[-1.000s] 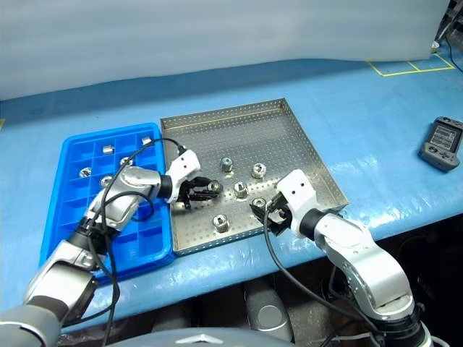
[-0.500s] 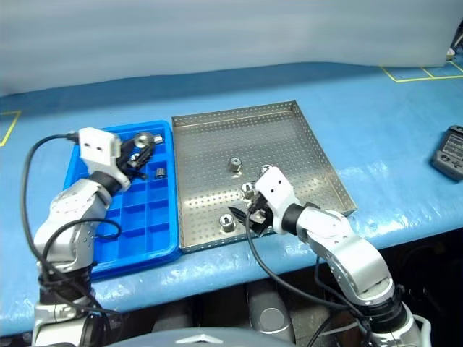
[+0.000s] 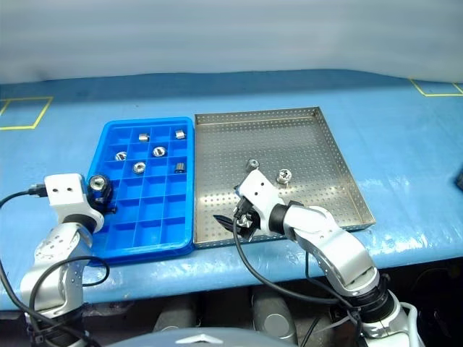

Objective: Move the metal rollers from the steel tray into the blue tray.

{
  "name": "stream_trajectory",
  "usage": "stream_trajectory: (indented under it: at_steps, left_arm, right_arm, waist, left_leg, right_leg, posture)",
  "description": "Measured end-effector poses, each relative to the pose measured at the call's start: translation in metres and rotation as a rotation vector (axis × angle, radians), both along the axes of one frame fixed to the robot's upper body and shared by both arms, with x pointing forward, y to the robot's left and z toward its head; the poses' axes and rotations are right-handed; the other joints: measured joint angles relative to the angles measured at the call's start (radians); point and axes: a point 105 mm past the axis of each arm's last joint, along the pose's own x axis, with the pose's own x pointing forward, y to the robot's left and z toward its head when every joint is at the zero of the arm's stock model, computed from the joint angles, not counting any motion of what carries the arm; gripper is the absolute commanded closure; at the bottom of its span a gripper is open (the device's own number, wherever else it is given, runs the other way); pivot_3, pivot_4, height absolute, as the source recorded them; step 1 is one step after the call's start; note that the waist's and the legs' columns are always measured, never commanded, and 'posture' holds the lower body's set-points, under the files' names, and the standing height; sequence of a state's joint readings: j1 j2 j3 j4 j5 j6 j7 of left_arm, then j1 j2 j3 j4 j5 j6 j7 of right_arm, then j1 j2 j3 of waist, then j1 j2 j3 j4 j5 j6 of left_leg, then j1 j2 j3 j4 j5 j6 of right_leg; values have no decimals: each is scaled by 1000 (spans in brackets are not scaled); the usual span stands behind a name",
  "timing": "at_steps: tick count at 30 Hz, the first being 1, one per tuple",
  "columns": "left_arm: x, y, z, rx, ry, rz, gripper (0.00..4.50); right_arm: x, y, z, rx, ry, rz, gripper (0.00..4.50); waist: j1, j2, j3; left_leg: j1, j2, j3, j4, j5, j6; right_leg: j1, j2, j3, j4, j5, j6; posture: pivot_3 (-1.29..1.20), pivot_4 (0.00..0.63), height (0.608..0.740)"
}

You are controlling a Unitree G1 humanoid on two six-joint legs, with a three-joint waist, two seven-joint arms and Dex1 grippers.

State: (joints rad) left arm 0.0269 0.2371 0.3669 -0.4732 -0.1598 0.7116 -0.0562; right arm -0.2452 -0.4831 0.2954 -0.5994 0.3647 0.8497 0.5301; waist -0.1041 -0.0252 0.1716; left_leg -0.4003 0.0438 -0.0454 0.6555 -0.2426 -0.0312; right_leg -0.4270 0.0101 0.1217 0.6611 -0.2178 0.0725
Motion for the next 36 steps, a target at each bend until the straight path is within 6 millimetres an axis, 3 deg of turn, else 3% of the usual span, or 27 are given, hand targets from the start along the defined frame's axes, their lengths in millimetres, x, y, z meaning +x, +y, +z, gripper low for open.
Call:
stream_trajectory:
  at_steps: [3,7,11,16,19,22,29,36]
  left_arm:
    - [0,0,-3,-8,19,9,2842]
    - [0,-2,-9,-41,41,4,1457]
    - [9,-9,2,-52,2,-37,98]
    - [30,-27,41,-58,-120,-187,40]
    - [41,-61,68,-42,-178,-423,40]
    - [44,-98,76,-24,-171,-658,40]
    - [43,-158,51,29,12,-1087,40]
    - [32,-187,22,94,186,-1372,40]
  right_arm:
    - [-1,-1,-2,-2,5,-6,0]
    - [-2,-3,-6,-4,18,-18,0]
    - [-2,-7,-6,-9,14,-41,0]
    - [1,-20,-5,-25,-5,-96,0]
    - [5,-35,-6,-64,-17,-150,0]
    - [7,-47,-8,-88,-17,-194,0]
    - [6,-62,-12,-101,-13,-270,0]
    - [1,-66,-12,-93,-19,-310,0]
  waist:
    - [-1,0,0]
    - [-5,0,0]
    - [-12,0,0]
    - [-17,0,0]
    - [-21,0,0]
    - [-31,0,0]
    - [-75,0,0]
    - [-127,0,0]
  left_leg:
    - [0,0,0,0,0,0]
    - [0,0,0,0,0,0]
    - [0,0,0,0,0,0]
    - [0,0,1,1,0,0]
    - [0,0,1,1,0,0]
    - [0,0,1,0,0,0]
    - [0,0,1,0,0,0]
    - [-1,0,1,-1,0,0]
  right_leg:
    - [0,0,0,0,0,0]
    - [0,0,0,0,0,0]
    - [0,0,0,1,0,0]
    - [0,0,0,0,0,0]
    - [0,0,0,0,1,1]
    - [0,0,1,-1,0,1]
    - [0,0,1,0,0,1]
    - [-1,0,1,0,0,1]
  posture:
    - [-75,150,740]
    - [-87,150,740]
    - [-112,150,740]
    - [-129,150,740]
    - [-150,150,740]
    - [-179,150,740]
    - [-230,150,740]
    - [-286,150,740]
